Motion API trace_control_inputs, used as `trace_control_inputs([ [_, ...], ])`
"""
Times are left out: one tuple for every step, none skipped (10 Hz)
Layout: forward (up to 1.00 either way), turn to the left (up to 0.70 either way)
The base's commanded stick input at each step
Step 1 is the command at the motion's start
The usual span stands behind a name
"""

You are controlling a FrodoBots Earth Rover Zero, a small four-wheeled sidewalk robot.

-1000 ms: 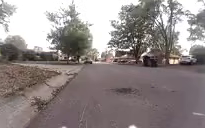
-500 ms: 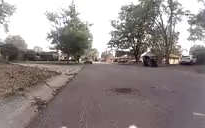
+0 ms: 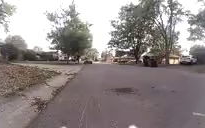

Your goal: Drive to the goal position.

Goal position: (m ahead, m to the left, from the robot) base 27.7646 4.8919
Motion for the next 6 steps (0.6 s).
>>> trace_control_inputs([
  [0.08,0.0],
  [0.09,0.0],
  [0.08,0.0],
  [0.09,0.0],
  [0.08,0.0],
  [0.09,0.0],
])
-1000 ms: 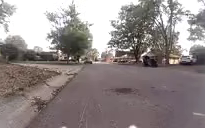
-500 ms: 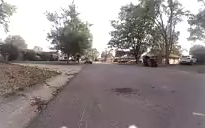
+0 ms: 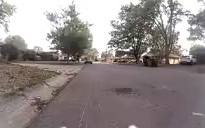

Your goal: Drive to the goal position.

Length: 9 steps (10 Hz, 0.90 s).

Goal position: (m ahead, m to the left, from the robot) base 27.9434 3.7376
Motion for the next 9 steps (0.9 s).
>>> trace_control_inputs([
  [0.09,0.0],
  [0.09,0.0],
  [0.08,0.0],
  [0.09,0.0],
  [0.08,0.0],
  [0.09,0.0],
  [0.09,0.0],
  [0.09,0.0],
  [0.09,0.0],
])
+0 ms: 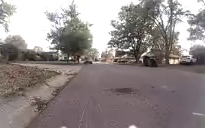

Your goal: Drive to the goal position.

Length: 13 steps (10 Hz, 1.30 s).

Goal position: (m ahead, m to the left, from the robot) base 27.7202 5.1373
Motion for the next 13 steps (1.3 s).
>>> trace_control_inputs([
  [0.09,0.0],
  [0.08,0.0],
  [0.09,0.0],
  [0.09,0.0],
  [0.08,0.0],
  [0.09,0.0],
  [0.08,0.0],
  [0.09,0.0],
  [0.09,0.0],
  [0.09,0.0],
  [0.08,0.0],
  [0.09,0.0],
  [0.08,0.0],
])
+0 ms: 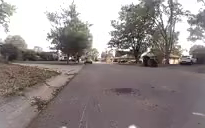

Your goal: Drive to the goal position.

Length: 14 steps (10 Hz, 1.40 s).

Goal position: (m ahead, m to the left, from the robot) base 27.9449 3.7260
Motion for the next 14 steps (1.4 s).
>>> trace_control_inputs([
  [0.08,0.0],
  [0.08,0.0],
  [0.08,0.0],
  [0.08,0.0],
  [0.08,0.0],
  [0.08,0.0],
  [0.09,0.0],
  [0.09,0.0],
  [0.09,0.0],
  [0.08,0.0],
  [0.08,0.0],
  [0.08,0.0],
  [0.08,0.0],
  [0.09,0.0],
])
